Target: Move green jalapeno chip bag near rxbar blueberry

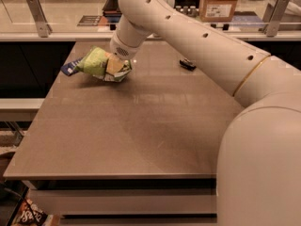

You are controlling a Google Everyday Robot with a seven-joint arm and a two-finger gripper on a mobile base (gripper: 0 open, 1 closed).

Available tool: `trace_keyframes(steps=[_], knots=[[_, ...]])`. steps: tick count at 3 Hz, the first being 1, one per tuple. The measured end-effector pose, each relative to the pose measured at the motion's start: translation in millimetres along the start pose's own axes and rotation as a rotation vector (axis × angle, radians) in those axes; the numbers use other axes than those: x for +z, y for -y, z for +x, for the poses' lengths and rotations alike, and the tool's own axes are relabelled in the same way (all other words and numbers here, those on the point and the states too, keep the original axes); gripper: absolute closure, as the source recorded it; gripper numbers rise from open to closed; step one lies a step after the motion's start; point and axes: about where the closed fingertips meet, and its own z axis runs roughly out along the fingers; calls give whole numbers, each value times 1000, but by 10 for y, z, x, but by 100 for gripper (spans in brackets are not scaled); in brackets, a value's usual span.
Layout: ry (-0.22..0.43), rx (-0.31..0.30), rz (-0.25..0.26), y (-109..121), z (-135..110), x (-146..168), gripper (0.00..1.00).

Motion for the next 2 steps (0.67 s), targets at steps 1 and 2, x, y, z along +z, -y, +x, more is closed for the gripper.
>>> trace_keyframes(steps=[1, 2], knots=[[-1, -2, -5, -13, -2, 29, 59], [-3, -2, -9, -25, 0, 57, 36]])
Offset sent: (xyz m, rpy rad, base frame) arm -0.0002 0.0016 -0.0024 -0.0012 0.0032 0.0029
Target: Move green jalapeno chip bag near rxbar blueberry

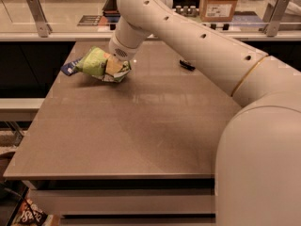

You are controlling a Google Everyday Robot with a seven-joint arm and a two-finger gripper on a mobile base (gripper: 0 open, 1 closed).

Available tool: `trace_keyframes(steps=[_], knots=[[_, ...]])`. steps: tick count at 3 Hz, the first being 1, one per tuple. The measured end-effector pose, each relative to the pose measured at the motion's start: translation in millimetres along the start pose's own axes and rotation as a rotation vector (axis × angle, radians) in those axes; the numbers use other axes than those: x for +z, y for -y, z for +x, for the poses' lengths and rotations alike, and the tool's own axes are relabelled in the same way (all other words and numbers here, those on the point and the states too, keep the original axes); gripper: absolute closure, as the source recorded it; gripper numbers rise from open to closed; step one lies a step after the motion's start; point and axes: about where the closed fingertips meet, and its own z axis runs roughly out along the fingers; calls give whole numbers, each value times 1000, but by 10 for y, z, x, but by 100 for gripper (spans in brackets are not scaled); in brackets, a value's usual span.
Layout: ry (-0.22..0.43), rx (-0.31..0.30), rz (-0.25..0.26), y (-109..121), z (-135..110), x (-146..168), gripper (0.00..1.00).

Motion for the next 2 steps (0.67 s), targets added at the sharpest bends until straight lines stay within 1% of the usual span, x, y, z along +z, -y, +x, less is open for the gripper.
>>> trace_keyframes(steps=[1, 2], knots=[[-2, -1, -4, -12, 2, 28, 12], [-3, -2, -8, -22, 4, 51, 0]])
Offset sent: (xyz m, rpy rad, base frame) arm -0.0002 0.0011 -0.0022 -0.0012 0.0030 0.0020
